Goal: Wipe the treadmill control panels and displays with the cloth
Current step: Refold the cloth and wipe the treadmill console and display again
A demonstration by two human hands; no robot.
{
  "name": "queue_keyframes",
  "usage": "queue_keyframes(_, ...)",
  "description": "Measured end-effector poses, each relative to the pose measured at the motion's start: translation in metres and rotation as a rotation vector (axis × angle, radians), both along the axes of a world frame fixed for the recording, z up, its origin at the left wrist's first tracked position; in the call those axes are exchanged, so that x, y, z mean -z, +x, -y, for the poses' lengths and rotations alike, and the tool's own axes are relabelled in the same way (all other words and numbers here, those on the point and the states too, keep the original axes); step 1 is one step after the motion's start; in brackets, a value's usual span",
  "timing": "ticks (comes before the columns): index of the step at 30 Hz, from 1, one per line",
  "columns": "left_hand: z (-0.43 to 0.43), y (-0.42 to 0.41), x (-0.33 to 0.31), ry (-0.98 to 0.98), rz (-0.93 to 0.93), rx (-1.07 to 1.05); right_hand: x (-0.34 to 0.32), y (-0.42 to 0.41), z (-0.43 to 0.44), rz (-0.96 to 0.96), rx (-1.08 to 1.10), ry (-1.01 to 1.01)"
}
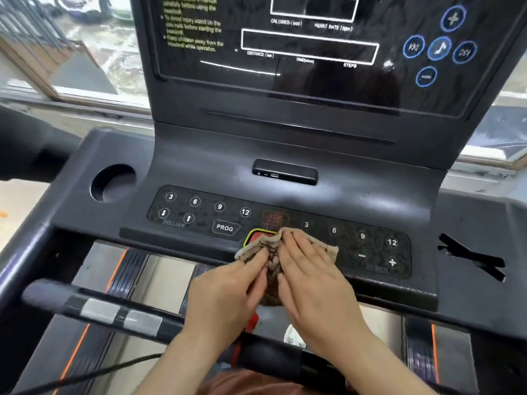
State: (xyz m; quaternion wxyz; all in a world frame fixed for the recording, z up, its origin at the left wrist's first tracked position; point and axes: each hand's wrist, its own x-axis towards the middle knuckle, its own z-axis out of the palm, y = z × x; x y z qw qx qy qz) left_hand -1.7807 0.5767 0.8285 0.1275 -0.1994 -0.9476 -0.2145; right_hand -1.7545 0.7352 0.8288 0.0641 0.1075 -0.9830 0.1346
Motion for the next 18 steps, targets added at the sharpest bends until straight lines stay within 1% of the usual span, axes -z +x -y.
queue_keyframes(2, 0.006, -0.002, -0.004, 0.071, 0.072, 0.036, 0.001, -0.005, -0.003, -0.005, -0.025, -0.011)
queue_keyframes(3, 0.006, -0.007, -0.007, 0.089, 0.085, 0.018, 0.0, -0.019, -0.001, -0.003, -0.01, -0.024)
queue_keyframes(6, 0.011, -0.026, -0.011, 0.109, 0.116, -0.172, -0.001, -0.046, 0.014, 0.014, 0.032, -0.031)
queue_keyframes(8, 0.022, -0.027, -0.009, 0.06, 0.124, -0.25, -0.001, -0.03, 0.02, 0.009, -0.001, -0.014)
queue_keyframes(11, 0.029, -0.009, -0.007, -0.094, 0.053, -0.168, 0.0, -0.014, 0.014, -0.003, -0.056, -0.012)
queue_keyframes(13, 0.031, -0.017, -0.012, -0.186, 0.087, -0.218, -0.001, -0.032, 0.018, -0.007, -0.052, -0.015)
queue_keyframes(15, 0.032, -0.035, -0.016, -0.214, 0.126, -0.339, -0.001, -0.05, 0.027, -0.009, -0.04, -0.009)
queue_keyframes(16, 0.033, -0.036, -0.016, -0.209, 0.125, -0.358, 0.0, -0.051, 0.032, -0.003, -0.034, 0.0)
queue_keyframes(18, 0.035, -0.024, -0.015, -0.165, 0.111, -0.276, -0.002, -0.042, 0.032, -0.001, -0.061, 0.006)
